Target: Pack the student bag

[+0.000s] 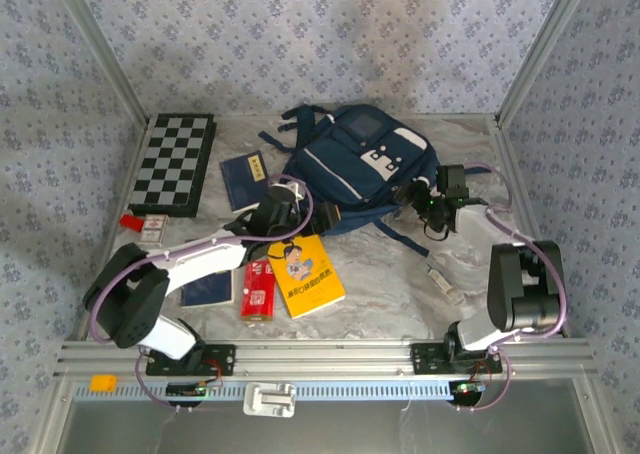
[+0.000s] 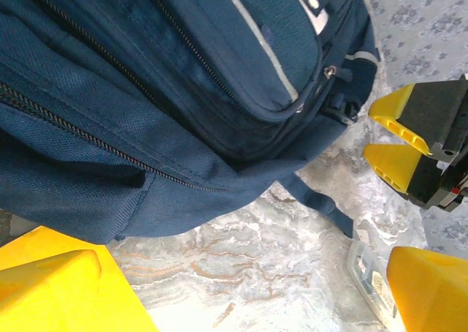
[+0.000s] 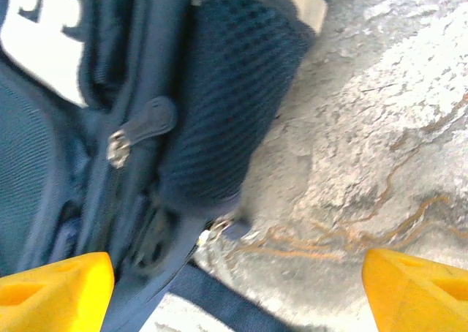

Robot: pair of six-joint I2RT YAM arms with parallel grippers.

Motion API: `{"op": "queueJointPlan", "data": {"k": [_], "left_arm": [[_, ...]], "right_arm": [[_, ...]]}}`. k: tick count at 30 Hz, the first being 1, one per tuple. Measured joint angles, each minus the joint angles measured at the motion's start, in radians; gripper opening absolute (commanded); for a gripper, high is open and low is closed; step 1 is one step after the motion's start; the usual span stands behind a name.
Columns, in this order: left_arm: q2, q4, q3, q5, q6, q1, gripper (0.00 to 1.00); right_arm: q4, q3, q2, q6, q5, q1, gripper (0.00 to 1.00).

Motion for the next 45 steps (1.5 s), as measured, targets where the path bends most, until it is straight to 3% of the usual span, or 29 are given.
{"op": "queueJointPlan", "data": {"k": [9, 15, 19, 26, 36, 45], "left_arm": [[0.118, 0.019, 0.054, -0.017, -0.011, -0.002, 1.00], [0.168, 0.026, 0.088, -0.030, -0.010, -0.002, 1.00], [0.197, 0.026, 0.111, -0.040, -0.007, -0.002, 1.00], [0.243, 0.026, 0.147, -0.047, 0.001, 0.001, 1.00], [0.348, 0.054, 0.246, -0.023, 0.040, 0.040, 1.00], [0.385, 0.078, 0.337, 0.031, 0.119, 0.109, 0.98]], "right_arm": [[0.090, 0.063, 0.142, -0.008, -0.045, -0.026, 0.70], [0.140, 0.083, 0.196, -0.014, -0.060, -0.034, 0.47], [0.167, 0.082, 0.203, -0.014, -0.086, -0.045, 0.23], [0.193, 0.076, 0.198, -0.019, -0.122, -0.057, 0.04], [0.200, -0.072, 0.024, -0.003, -0.120, -0.080, 0.00], [0.192, -0.227, -0.230, 0.140, -0.051, -0.046, 0.00]]}}
